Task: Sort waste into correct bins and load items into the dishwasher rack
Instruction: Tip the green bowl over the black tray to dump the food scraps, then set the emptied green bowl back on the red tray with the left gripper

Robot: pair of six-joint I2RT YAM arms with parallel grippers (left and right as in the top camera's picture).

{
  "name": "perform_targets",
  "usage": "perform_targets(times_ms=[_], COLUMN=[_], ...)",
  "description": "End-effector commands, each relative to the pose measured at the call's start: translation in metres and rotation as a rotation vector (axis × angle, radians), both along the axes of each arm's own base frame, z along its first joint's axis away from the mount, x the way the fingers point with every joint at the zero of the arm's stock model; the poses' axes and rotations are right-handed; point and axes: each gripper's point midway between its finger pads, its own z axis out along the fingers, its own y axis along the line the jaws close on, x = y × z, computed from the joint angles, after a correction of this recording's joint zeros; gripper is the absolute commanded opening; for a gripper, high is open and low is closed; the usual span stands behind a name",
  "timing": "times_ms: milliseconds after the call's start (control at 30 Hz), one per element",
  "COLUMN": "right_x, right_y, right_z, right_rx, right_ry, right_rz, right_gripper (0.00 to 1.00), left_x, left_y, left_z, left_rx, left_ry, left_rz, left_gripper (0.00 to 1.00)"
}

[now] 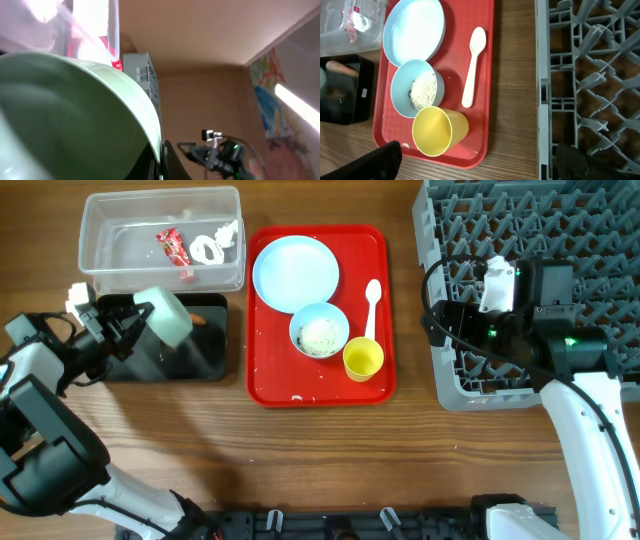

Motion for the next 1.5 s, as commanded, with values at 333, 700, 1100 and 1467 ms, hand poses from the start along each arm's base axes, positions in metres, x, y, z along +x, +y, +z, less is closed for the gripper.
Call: perform_targets(times_ms=[333,700,1100,1467], right_x=[0.003,0.005,0.003,0.003], right_y=[0.0,0.0,0.0,0.0], right_z=[0.002,0.003,0.002,0.002], right_rx=[-0.013,-0.013,-0.014,-0.013], right_ry=[-0.008,-0.014,-0.007,-0.007], right_rz=[0.001,0.001,0.002,0.001], right_gripper=[1.0,1.0,1.0,1.0], left_x=[0.009,-0.062,-0.085,-0.055], left_y=[-0.124,-0.225,-0.248,-0.271], left_z=[0.061,-0.049,-0.114,-0.065], left_rx=[0.731,1.402,1.492,1.445], left_ry=[-0.186,0.106,0.233,0.116], left_rz=[-0.168,-0.465,-0.627,-0.586], left_gripper=[0.04,0.04,0.14,0.48])
